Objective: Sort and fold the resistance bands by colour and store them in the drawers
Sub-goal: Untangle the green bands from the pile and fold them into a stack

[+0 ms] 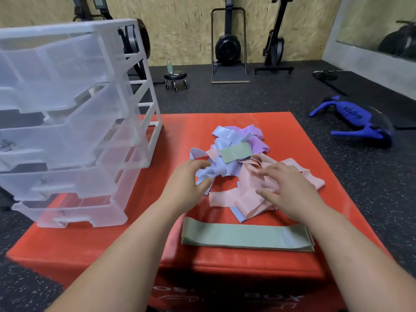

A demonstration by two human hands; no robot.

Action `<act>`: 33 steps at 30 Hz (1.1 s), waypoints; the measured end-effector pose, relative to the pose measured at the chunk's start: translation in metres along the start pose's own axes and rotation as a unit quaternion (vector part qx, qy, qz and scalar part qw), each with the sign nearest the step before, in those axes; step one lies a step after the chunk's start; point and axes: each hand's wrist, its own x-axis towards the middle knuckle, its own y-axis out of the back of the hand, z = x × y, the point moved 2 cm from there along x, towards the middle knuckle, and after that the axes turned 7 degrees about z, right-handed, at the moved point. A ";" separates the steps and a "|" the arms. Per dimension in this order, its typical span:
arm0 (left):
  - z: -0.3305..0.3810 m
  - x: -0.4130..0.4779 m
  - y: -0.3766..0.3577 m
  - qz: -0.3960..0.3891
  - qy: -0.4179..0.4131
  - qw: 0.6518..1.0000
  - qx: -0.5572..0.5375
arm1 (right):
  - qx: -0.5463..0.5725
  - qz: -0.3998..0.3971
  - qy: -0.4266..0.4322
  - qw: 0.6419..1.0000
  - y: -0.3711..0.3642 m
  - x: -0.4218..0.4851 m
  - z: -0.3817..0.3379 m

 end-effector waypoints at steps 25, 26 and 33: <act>0.017 0.065 -0.041 0.089 0.073 0.987 -0.114 | 0.082 -0.017 -0.064 0.994 -0.007 0.037 0.033; 0.022 0.063 -0.037 0.096 0.082 0.982 -0.142 | 0.081 -0.013 -0.063 0.995 -0.004 0.036 0.031; 0.049 0.040 -0.017 0.014 0.148 0.941 -0.304 | 0.102 0.034 -0.020 0.994 0.005 0.032 0.004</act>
